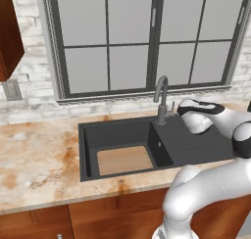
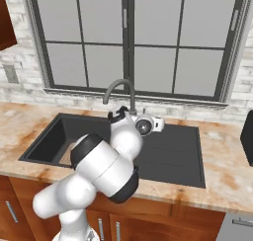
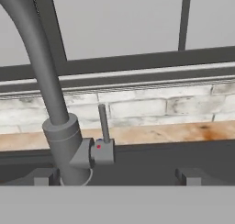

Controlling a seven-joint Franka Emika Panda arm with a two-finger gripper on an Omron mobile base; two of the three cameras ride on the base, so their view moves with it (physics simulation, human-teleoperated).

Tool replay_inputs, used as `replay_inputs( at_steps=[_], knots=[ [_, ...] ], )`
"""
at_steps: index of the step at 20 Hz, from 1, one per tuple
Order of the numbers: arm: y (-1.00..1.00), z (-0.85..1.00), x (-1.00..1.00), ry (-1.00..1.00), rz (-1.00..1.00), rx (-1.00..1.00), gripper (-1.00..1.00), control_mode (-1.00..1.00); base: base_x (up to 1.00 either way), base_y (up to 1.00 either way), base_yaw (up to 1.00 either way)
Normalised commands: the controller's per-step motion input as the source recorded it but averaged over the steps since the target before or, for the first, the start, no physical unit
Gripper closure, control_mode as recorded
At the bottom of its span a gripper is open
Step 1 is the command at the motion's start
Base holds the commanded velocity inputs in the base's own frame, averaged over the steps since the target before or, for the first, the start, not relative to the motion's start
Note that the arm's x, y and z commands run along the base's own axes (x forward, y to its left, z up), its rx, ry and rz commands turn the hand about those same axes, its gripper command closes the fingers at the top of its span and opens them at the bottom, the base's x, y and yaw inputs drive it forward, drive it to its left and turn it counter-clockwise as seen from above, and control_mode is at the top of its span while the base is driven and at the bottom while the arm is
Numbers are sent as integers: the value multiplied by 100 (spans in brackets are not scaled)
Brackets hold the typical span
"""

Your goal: Turn on the sink faucet with hot water and rinse the cutting board for ten seconds, then turn off the faucet. Push the cutting board to reach the water if necessary.

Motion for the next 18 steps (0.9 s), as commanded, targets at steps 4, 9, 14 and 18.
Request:
replay_inputs(
  at_steps=[4,9,14,18],
  knots=[
    [0,-2,29,0,0,1,-100,-100,0,0,0],
    [0,0,25,0,0,0,-100,-100,0,0,0],
    [0,0,32,0,0,0,-100,-100,0,0,0],
    [0,0,38,0,0,0,-100,-100,0,0,0]
  ],
)
